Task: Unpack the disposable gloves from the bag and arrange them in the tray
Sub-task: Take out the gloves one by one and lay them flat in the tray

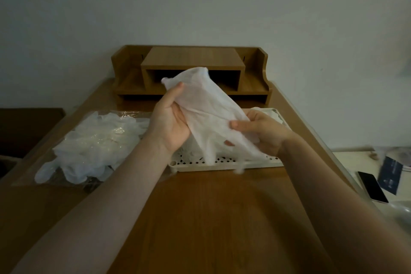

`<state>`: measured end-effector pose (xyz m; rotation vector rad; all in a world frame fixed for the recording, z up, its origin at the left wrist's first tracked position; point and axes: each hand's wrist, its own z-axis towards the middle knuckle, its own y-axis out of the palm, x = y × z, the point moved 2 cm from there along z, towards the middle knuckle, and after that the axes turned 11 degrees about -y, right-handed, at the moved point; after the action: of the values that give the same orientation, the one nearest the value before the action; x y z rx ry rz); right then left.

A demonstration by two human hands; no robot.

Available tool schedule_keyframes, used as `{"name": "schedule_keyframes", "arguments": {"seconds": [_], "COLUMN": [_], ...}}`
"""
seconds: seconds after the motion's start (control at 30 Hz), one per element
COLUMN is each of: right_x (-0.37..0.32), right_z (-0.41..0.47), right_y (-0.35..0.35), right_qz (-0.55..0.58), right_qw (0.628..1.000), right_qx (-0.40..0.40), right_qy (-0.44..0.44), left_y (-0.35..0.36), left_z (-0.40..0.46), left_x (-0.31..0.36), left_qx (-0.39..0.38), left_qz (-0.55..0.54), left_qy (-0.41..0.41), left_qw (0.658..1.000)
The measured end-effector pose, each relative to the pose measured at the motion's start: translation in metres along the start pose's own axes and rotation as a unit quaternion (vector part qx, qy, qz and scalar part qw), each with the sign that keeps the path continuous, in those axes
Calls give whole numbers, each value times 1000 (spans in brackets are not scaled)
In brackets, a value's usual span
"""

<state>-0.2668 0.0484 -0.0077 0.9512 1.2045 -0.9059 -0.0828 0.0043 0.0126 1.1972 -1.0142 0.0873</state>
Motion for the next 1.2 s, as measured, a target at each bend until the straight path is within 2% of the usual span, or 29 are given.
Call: {"name": "schedule_keyframes", "arguments": {"seconds": [0.1,0.2,0.27,0.37,0.47,0.57,0.7,0.83,0.97,1.2], "right_x": [-6,-15,-24,-36,-34,-26,-25,-25,-16,3], "right_z": [-6,-5,-2,4,10,15,21,20,26,34], "right_y": [-20,-38,-48,-55,-57,-61,-72,-78,-87,-95], "right_qz": [-61,-115,-136,-193,-262,-372,-469,-470,-519,-585], "right_qw": [998,993,990,976,951,915,875,872,838,777], "right_qx": [23,0,-13,-42,-57,-33,77,101,133,188], "right_qy": [-10,7,41,85,152,154,97,92,102,140], "left_y": [-23,-36,-39,-34,-27,-28,-23,-19,-25,-36], "left_z": [4,5,6,8,15,27,38,52,64,65], "left_x": [2,0,0,-1,-9,-16,-16,-8,-8,-11], "left_qx": [-5,42,75,70,100,187,222,237,232,265], "left_qz": [1,96,176,278,377,502,618,713,740,757], "left_qy": [-24,-92,-134,-189,-213,-165,-64,46,63,54], "left_qw": [1000,990,972,939,896,828,752,658,628,594]}}
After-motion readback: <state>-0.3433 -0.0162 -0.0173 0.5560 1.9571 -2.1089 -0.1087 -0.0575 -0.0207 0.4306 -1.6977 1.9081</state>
